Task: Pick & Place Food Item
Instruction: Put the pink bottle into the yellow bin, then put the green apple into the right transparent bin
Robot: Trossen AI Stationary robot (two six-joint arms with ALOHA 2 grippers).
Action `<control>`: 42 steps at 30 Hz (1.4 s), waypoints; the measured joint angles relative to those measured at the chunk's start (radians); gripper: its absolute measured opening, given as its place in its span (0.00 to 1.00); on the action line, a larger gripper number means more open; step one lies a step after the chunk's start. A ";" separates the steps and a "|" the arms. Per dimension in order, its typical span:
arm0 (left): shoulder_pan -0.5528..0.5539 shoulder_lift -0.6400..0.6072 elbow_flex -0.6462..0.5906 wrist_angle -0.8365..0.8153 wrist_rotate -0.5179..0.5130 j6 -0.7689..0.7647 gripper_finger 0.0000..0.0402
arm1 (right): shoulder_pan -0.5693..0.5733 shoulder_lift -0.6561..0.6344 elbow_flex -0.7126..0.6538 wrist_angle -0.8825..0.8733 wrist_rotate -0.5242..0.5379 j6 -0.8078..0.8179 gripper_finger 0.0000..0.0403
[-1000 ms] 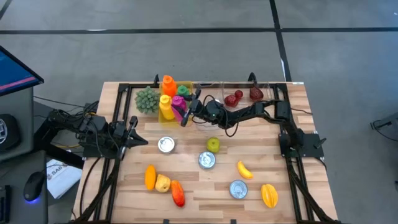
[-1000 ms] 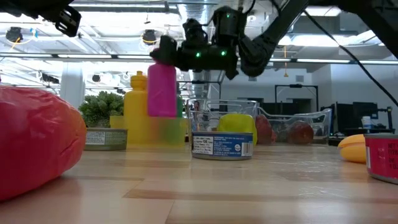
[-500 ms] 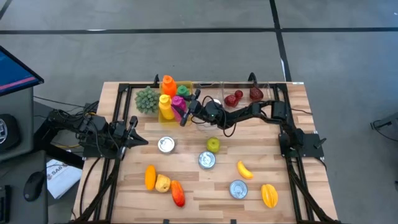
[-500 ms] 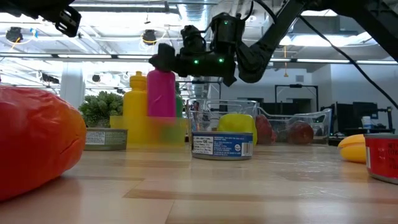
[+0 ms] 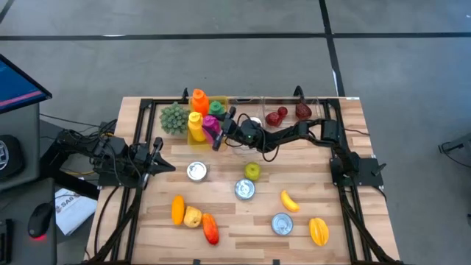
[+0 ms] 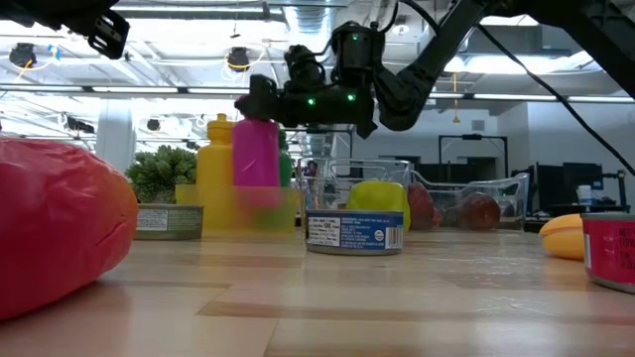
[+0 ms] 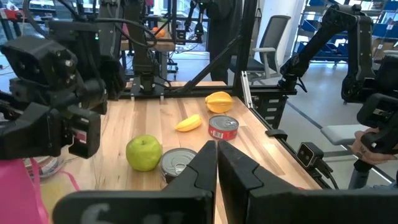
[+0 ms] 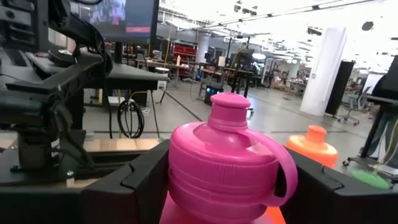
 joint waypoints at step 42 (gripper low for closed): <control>0.000 0.000 0.000 -0.059 0.000 0.063 0.01 | 0.199 -0.646 0.028 -1.080 0.353 -0.016 0.57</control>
